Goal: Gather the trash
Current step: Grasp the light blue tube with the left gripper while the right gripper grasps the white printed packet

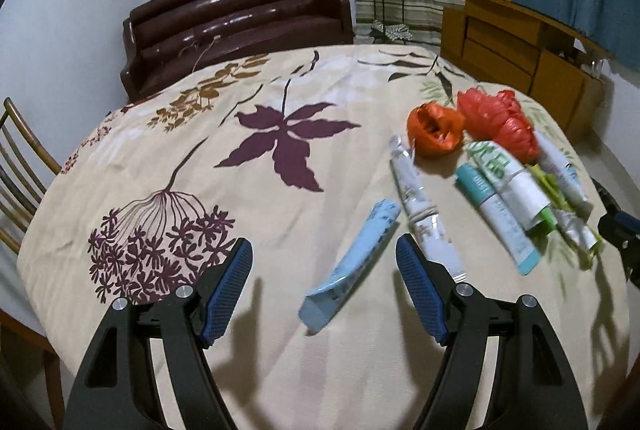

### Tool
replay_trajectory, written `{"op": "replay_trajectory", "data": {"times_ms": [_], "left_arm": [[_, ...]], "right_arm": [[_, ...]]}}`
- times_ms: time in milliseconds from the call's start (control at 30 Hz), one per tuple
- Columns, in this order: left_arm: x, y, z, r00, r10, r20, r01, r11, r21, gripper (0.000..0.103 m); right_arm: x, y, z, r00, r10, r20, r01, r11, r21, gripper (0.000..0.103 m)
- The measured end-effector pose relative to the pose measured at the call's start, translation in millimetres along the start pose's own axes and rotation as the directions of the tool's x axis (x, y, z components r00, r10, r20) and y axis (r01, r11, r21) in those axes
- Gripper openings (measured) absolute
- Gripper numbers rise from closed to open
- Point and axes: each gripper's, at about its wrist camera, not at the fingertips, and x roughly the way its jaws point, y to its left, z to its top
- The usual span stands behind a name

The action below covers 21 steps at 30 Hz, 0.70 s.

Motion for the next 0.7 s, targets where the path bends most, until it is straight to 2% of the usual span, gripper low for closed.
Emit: {"op": "replay_trajectory", "data": {"times_ms": [67, 167, 433, 533, 700], "left_arm": [[4, 2, 0, 1.0, -0.011, -0.012, 0.011, 1.0, 0.001, 0.072], [9, 2, -1, 0.999, -0.04, -0.033, 0.041, 0.999, 0.007, 0.063], [13, -4, -1, 0.995, -0.087, -0.042, 0.089, 0.995, 0.052, 0.027], [13, -7, -1, 0.995, -0.094, -0.038, 0.096, 0.993, 0.063, 0.018], [15, -3, 3, 0.994, -0.1, -0.038, 0.101, 0.994, 0.038, 0.016]], "right_arm": [[2, 3, 1, 1.0, -0.001, -0.002, 0.001, 1.0, -0.004, 0.04], [4, 5, 5, 1.0, -0.002, -0.002, 0.002, 1.0, -0.008, 0.04], [6, 9, 16, 1.0, -0.006, 0.01, 0.006, 1.0, -0.012, 0.04], [6, 12, 23, 1.0, -0.003, 0.019, 0.004, 1.0, -0.014, 0.04], [6, 18, 33, 0.999, 0.005, 0.033, -0.004, 1.0, -0.026, 0.04]]}}
